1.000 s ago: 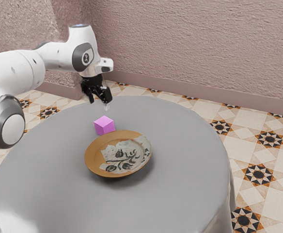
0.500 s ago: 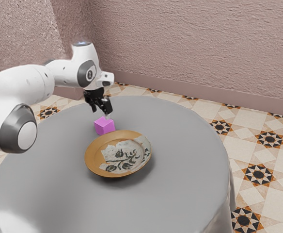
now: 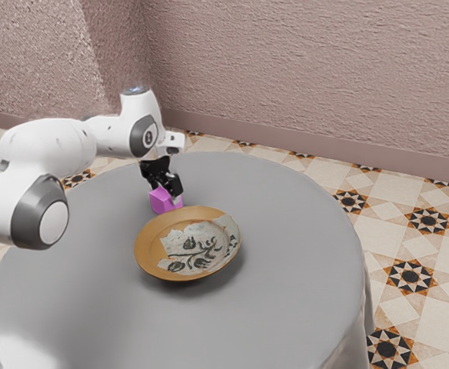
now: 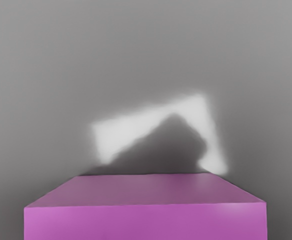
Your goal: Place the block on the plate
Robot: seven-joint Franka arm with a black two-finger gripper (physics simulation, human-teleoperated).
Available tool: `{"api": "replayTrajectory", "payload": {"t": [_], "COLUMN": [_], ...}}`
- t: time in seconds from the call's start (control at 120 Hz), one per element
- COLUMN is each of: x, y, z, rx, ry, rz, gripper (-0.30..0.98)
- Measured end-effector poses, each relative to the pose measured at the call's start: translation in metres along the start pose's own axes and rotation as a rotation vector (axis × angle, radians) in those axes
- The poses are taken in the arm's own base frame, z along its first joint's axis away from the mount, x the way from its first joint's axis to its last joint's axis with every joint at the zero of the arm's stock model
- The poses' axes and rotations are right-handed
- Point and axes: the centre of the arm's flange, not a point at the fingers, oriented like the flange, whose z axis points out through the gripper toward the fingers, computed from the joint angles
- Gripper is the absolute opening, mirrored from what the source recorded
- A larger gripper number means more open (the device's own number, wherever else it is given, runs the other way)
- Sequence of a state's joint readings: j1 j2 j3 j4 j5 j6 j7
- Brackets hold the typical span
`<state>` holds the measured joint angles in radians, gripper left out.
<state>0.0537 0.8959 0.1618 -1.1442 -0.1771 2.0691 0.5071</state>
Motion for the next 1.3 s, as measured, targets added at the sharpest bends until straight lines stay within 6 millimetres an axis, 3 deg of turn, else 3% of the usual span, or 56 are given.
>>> {"api": "replayTrajectory", "payload": {"t": [0.142,0.292,0.442,0.592,0.775,0.992,1.142,1.3], "x": [0.000,0.001,0.001,0.001,-0.015,-0.037,-0.054,-0.069], "y": [0.000,0.001,0.000,-0.001,0.009,0.055,0.094,0.134], "z": [0.007,0.007,0.003,-0.029,-0.077,-0.116,-0.125,-0.118], "rx": [0.001,-0.002,-0.001,0.010,-0.003,-0.034,-0.062,-0.102], "ry": [0.001,0.008,0.015,0.044,0.065,0.061,0.038,0.003], "rz": [0.005,0.008,0.005,0.006,0.001,0.039,0.077,0.121], "gripper": [0.68,0.43,0.41,0.41,0.40,0.40,0.40,0.40]}}
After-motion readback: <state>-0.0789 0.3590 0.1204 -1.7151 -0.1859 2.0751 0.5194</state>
